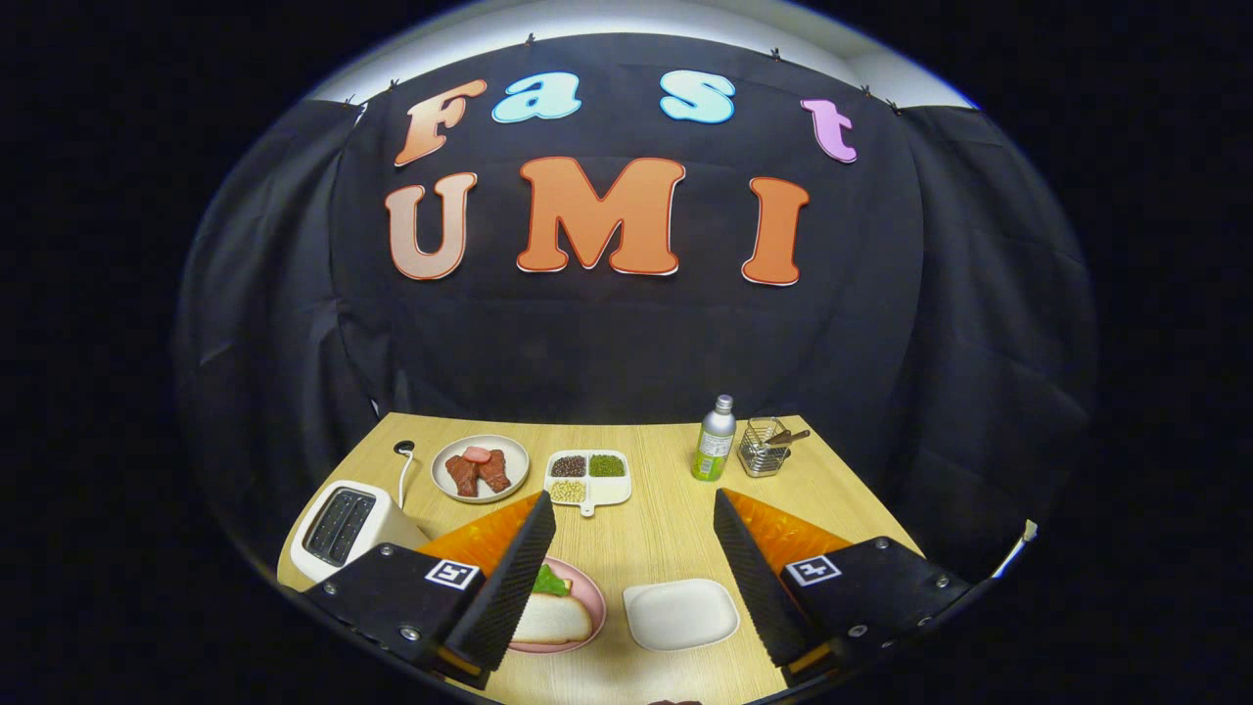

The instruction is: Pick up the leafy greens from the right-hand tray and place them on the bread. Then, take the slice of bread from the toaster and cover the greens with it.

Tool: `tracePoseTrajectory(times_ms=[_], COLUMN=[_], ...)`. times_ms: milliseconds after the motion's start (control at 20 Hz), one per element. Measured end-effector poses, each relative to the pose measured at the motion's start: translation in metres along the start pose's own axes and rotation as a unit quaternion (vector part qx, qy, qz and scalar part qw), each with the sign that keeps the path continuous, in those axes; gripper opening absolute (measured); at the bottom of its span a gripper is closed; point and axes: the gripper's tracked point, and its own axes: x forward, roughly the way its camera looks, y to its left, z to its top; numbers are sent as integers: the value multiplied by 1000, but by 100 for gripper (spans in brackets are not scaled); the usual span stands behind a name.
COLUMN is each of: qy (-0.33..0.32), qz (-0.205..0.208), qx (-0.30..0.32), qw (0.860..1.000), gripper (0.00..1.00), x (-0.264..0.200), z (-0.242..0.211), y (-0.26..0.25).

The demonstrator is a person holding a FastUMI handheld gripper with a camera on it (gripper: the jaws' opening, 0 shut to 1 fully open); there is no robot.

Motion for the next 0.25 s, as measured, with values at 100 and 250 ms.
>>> tracePoseTrajectory(times_ms=[100,250], qy=[-1,0], qz=[-2,-2], qx=[5,13], qw=[1000,1000], gripper=[98,97], x=[2,5], z=[-1,-2], y=[-7,-16])
